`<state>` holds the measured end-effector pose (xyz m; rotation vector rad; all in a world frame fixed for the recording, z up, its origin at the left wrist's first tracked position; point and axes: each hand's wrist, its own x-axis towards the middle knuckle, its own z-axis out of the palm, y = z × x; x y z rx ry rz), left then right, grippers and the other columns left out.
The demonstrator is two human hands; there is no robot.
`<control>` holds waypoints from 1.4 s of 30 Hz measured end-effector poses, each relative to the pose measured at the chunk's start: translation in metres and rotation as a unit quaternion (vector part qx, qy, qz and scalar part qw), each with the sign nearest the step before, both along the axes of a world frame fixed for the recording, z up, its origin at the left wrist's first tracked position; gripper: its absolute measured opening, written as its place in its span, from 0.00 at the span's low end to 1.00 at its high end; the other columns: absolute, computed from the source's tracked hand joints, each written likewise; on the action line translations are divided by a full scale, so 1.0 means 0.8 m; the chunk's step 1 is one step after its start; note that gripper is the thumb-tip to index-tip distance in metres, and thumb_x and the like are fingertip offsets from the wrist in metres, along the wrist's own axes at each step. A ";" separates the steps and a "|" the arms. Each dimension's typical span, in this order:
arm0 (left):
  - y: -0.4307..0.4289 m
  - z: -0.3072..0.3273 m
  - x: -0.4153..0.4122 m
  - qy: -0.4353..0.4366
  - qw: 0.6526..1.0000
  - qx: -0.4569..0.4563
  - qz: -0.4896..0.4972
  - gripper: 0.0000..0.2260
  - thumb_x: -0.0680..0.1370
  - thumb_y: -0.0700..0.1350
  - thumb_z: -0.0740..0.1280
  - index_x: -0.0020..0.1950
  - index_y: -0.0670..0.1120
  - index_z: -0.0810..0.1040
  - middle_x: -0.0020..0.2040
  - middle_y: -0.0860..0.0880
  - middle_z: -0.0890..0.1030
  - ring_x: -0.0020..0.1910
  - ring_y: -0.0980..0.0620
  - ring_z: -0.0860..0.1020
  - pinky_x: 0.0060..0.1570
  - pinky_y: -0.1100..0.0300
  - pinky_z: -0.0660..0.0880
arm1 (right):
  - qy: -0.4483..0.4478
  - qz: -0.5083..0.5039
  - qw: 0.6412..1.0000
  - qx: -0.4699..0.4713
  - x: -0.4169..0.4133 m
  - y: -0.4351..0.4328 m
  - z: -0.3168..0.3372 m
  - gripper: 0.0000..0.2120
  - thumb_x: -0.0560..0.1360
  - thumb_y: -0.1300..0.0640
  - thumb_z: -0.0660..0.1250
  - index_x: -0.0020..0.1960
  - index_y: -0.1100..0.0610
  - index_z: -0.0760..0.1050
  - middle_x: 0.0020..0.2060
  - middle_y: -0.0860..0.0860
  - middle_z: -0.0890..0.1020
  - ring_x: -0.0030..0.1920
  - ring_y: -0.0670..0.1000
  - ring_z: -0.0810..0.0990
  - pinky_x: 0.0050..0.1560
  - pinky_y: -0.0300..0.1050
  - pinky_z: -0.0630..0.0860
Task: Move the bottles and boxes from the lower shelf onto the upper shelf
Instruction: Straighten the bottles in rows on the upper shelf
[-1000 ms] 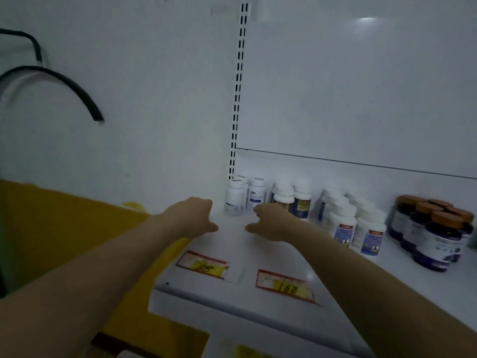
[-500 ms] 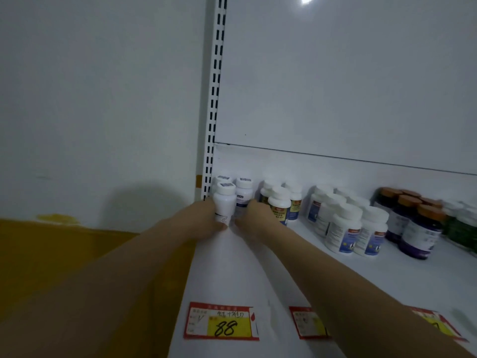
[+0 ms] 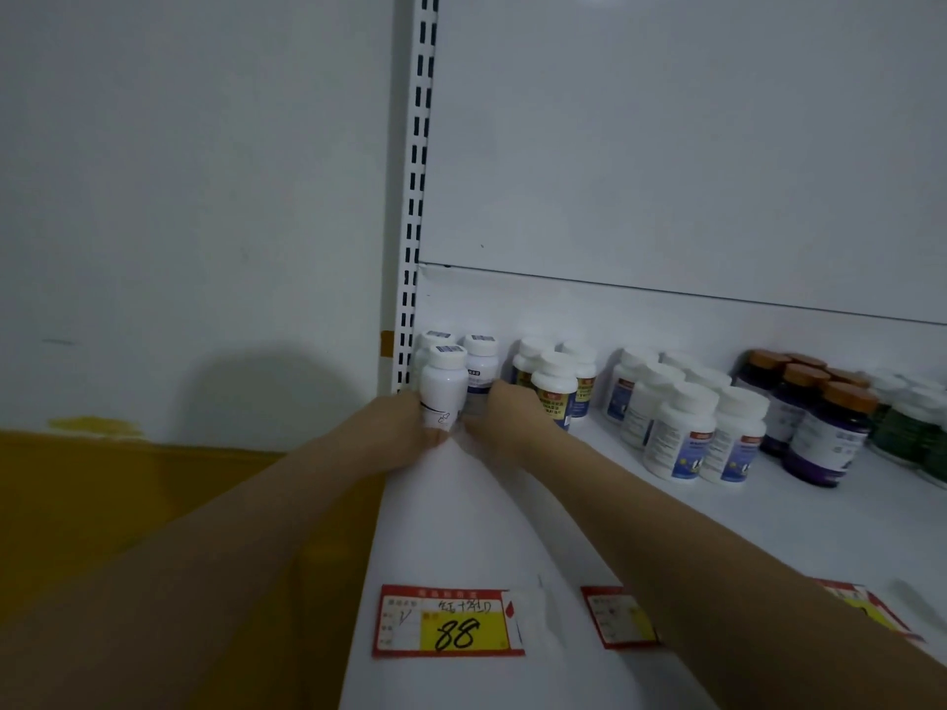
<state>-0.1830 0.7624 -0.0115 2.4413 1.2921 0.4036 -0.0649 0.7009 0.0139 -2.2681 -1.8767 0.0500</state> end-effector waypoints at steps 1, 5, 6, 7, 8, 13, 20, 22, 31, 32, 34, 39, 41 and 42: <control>-0.008 0.006 -0.002 0.005 1.000 0.012 -0.002 0.22 0.78 0.50 0.64 0.68 0.41 0.67 0.66 0.42 0.73 0.64 0.44 0.73 0.56 0.59 0.69 | 0.011 -0.003 1.000 -0.012 0.000 -0.007 0.002 0.09 0.80 0.60 0.56 0.42 0.60 0.68 0.47 0.57 0.74 0.47 0.54 0.73 0.45 0.43 0.69; -0.041 0.044 -0.008 -0.029 0.994 0.097 0.037 0.20 0.74 0.49 0.70 0.61 0.41 0.69 0.59 0.42 0.76 0.56 0.44 0.75 0.45 0.60 0.66 | 0.028 -0.030 0.999 -0.025 0.019 -0.040 0.001 0.10 0.78 0.58 0.60 0.39 0.60 0.70 0.41 0.55 0.75 0.41 0.53 0.72 0.36 0.40 0.69; -0.046 0.051 -0.004 -0.039 0.991 0.124 0.038 0.19 0.73 0.50 0.70 0.57 0.42 0.69 0.57 0.42 0.77 0.51 0.44 0.75 0.44 0.59 0.66 | 0.032 -0.047 0.998 -0.028 0.027 -0.050 0.001 0.12 0.77 0.58 0.60 0.36 0.59 0.67 0.37 0.53 0.72 0.39 0.52 0.71 0.32 0.38 0.66; -0.053 0.059 0.003 -0.044 0.988 0.145 0.027 0.17 0.73 0.50 0.70 0.54 0.43 0.68 0.55 0.42 0.78 0.48 0.46 0.75 0.43 0.58 0.67 | 0.037 -0.067 0.997 -0.024 0.037 -0.057 -0.001 0.10 0.77 0.59 0.61 0.37 0.59 0.68 0.36 0.52 0.70 0.39 0.52 0.71 0.29 0.37 0.64; -0.062 0.066 0.013 -0.038 0.988 0.152 0.010 0.16 0.74 0.49 0.70 0.53 0.43 0.69 0.55 0.42 0.78 0.47 0.46 0.75 0.42 0.57 0.68 | 0.034 -0.085 0.996 -0.014 0.048 -0.064 0.000 0.07 0.77 0.59 0.61 0.42 0.61 0.71 0.37 0.53 0.71 0.41 0.52 0.72 0.30 0.37 0.64; -0.069 0.047 0.078 0.010 0.998 0.033 -0.057 0.05 0.77 0.41 0.65 0.50 0.40 0.75 0.49 0.43 0.77 0.45 0.49 0.77 0.40 0.61 0.70 | 0.030 -0.094 0.995 0.009 0.081 -0.071 0.000 0.15 0.78 0.57 0.60 0.61 0.62 0.74 0.57 0.58 0.80 0.57 0.57 0.78 0.58 0.48 0.74; -0.042 0.013 0.107 -0.031 0.998 -0.040 -0.048 0.14 0.78 0.46 0.63 0.60 0.39 0.75 0.59 0.41 0.79 0.56 0.44 0.77 0.53 0.56 0.71 | 0.030 -0.055 0.998 0.024 0.099 -0.047 -0.017 0.14 0.79 0.56 0.57 0.61 0.60 0.74 0.59 0.58 0.79 0.58 0.57 0.77 0.50 0.41 0.69; -0.041 0.013 0.109 -0.030 0.998 -0.033 -0.045 0.13 0.78 0.46 0.63 0.58 0.39 0.76 0.57 0.40 0.80 0.56 0.42 0.77 0.54 0.55 0.72 | 0.048 -0.057 0.997 0.031 0.102 -0.043 -0.023 0.14 0.79 0.55 0.57 0.61 0.60 0.73 0.59 0.57 0.79 0.58 0.57 0.76 0.50 0.41 0.69; -0.033 0.009 0.114 0.037 0.998 0.004 -0.040 0.13 0.80 0.49 0.59 0.57 0.41 0.76 0.56 0.43 0.80 0.55 0.45 0.77 0.54 0.55 0.73 | 0.060 -0.059 0.995 0.055 0.109 -0.032 -0.033 0.14 0.78 0.53 0.59 0.59 0.60 0.74 0.57 0.58 0.80 0.56 0.58 0.77 0.46 0.41 0.67; -0.033 0.009 0.115 0.039 0.998 0.012 -0.042 0.13 0.80 0.48 0.58 0.58 0.41 0.75 0.57 0.43 0.79 0.56 0.45 0.77 0.54 0.56 0.73 | 0.063 -0.061 0.994 0.057 0.109 -0.033 -0.033 0.14 0.78 0.53 0.59 0.58 0.60 0.75 0.57 0.58 0.80 0.56 0.58 0.77 0.46 0.41 0.67; -0.034 0.008 0.115 0.041 0.998 0.029 -0.045 0.14 0.81 0.48 0.58 0.59 0.41 0.75 0.58 0.43 0.79 0.56 0.45 0.77 0.52 0.57 0.72 | 0.063 -0.068 0.994 0.054 0.108 -0.035 -0.033 0.14 0.79 0.54 0.59 0.58 0.61 0.75 0.56 0.59 0.80 0.56 0.58 0.77 0.46 0.41 0.67; -0.031 -0.001 0.117 0.036 0.998 0.040 -0.038 0.14 0.81 0.47 0.57 0.60 0.41 0.75 0.57 0.42 0.79 0.51 0.47 0.77 0.46 0.60 0.68 | 0.049 -0.071 0.996 0.011 0.101 -0.037 -0.025 0.15 0.78 0.51 0.59 0.58 0.59 0.76 0.55 0.58 0.80 0.55 0.58 0.78 0.48 0.44 0.72; -0.037 0.000 0.118 0.038 0.998 0.045 -0.032 0.13 0.81 0.46 0.58 0.60 0.41 0.75 0.58 0.42 0.79 0.55 0.45 0.77 0.49 0.58 0.70 | 0.040 -0.072 0.996 -0.016 0.100 -0.047 -0.016 0.16 0.77 0.50 0.61 0.58 0.60 0.76 0.55 0.57 0.80 0.55 0.57 0.78 0.47 0.43 0.71; -0.042 0.002 0.119 0.044 0.998 0.048 -0.021 0.13 0.81 0.45 0.58 0.61 0.41 0.74 0.59 0.42 0.78 0.57 0.45 0.77 0.51 0.57 0.71 | 0.035 -0.068 0.997 -0.025 0.099 -0.056 -0.011 0.16 0.77 0.50 0.62 0.58 0.60 0.76 0.55 0.56 0.80 0.55 0.56 0.78 0.47 0.43 0.70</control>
